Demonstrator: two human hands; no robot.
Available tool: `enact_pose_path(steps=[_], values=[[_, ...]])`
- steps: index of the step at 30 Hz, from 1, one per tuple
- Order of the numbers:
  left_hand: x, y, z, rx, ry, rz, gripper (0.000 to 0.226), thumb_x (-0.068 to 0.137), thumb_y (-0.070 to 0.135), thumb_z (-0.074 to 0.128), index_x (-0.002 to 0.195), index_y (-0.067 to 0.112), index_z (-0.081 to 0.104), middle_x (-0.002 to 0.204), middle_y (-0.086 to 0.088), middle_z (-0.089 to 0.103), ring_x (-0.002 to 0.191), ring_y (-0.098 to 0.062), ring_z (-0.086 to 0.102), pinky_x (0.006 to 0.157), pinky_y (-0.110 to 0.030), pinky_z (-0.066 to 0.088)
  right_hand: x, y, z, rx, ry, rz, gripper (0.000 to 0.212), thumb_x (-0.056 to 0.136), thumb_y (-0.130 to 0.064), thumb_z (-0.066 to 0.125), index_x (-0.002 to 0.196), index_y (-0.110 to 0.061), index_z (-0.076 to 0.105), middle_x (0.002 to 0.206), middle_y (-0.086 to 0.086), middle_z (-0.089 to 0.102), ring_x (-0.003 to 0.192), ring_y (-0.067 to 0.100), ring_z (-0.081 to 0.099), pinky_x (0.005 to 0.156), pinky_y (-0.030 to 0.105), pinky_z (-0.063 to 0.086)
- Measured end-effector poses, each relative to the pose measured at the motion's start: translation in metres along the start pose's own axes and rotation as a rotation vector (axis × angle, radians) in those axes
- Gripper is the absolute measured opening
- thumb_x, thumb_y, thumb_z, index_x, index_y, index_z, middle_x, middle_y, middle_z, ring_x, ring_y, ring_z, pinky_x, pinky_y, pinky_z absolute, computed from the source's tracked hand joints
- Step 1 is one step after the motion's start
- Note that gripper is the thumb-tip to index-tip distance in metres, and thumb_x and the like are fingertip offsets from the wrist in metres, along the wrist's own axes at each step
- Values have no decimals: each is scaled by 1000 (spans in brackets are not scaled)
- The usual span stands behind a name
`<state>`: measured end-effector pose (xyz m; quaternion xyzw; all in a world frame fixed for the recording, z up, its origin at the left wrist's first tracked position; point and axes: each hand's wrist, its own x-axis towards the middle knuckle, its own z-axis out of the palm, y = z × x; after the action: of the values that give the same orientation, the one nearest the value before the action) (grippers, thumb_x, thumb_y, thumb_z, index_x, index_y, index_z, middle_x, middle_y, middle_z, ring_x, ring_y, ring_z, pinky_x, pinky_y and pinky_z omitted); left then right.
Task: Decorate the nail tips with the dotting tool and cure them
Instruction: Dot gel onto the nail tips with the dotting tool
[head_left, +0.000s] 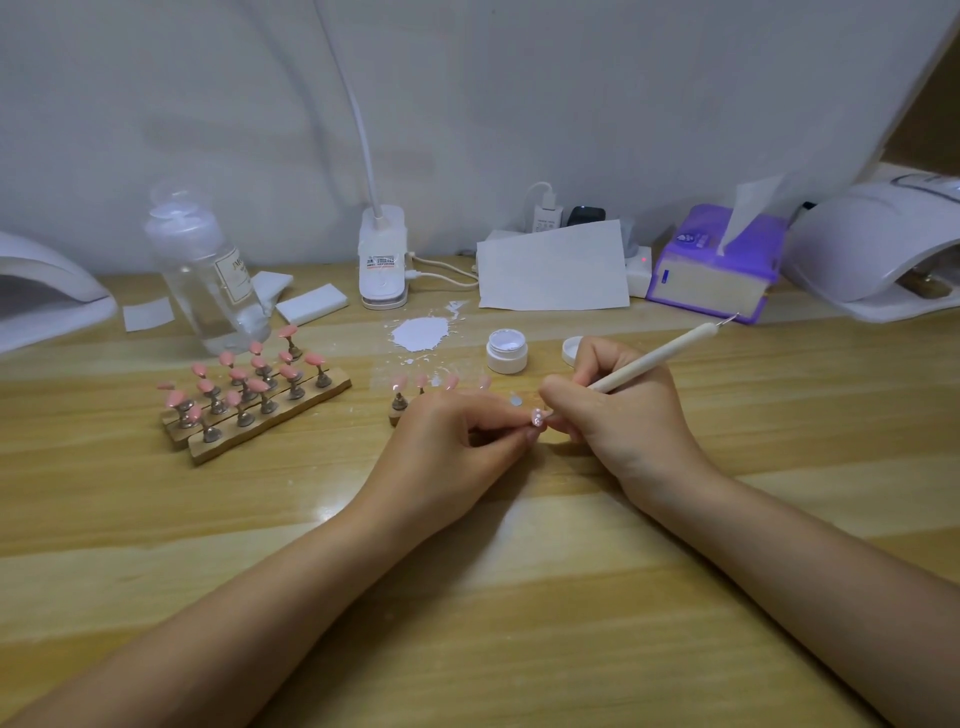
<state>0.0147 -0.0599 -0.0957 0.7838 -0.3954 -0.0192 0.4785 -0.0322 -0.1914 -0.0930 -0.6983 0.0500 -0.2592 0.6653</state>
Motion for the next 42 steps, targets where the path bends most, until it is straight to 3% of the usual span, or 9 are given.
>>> enact_pose_path(steps=[3,9,13,24,27,32,35,37,42], values=[[0,2,0,-18,0,-4,33,80,8,68,97,37,65,87,4,72,80,-10,65,102,-51,37,0,0,0,9,3,2,40,71,16,53,49,-11,32,30,-9,42,34,-1,50,37,10,33],[0,2,0,-12,7,-6,37,80,8,68,98,40,63,89,6,71,80,-8,65,103,-50,36,0,-1,0,-1,-6,1,41,71,17,52,49,-10,32,30,-10,43,32,-2,48,37,9,32],[0,-1,1,-28,14,-11,21,80,8,69,91,25,72,90,9,71,81,-7,65,104,-50,35,1,0,1,14,2,6,41,71,17,52,49,-11,32,29,-8,42,34,-1,49,37,10,33],[0,-1,1,-17,15,-10,17,80,8,68,91,20,75,82,7,73,76,-3,64,102,-52,36,0,0,1,14,-4,3,40,71,17,52,49,-10,33,30,-8,42,33,-1,49,37,10,32],[-1,-1,1,-9,20,-7,21,80,8,68,90,26,73,76,10,71,67,3,61,102,-53,37,1,0,0,8,-4,-2,40,70,17,52,49,-10,32,30,-9,41,33,-1,48,37,10,32],[1,2,0,-3,5,-3,40,81,9,67,100,43,60,91,13,69,79,-5,63,103,-51,36,1,1,0,9,14,-1,40,71,15,53,48,-12,33,30,-9,41,35,0,50,38,11,33],[0,-1,1,4,6,0,21,81,10,68,87,29,74,71,17,68,71,5,59,103,-52,34,1,1,0,-2,4,-4,39,70,15,54,48,-10,33,31,-8,43,34,-1,48,38,10,33],[0,-1,2,7,19,-3,17,80,10,68,88,23,75,74,26,66,68,10,57,108,-48,30,1,1,0,-8,8,-3,40,70,14,54,48,-11,33,31,-9,41,34,-1,49,38,10,33],[0,0,1,-16,16,-12,20,80,7,68,89,23,74,79,15,71,72,3,61,103,-54,34,1,2,0,-1,10,-2,40,70,14,54,48,-12,33,30,-9,41,34,0,49,39,11,35]])
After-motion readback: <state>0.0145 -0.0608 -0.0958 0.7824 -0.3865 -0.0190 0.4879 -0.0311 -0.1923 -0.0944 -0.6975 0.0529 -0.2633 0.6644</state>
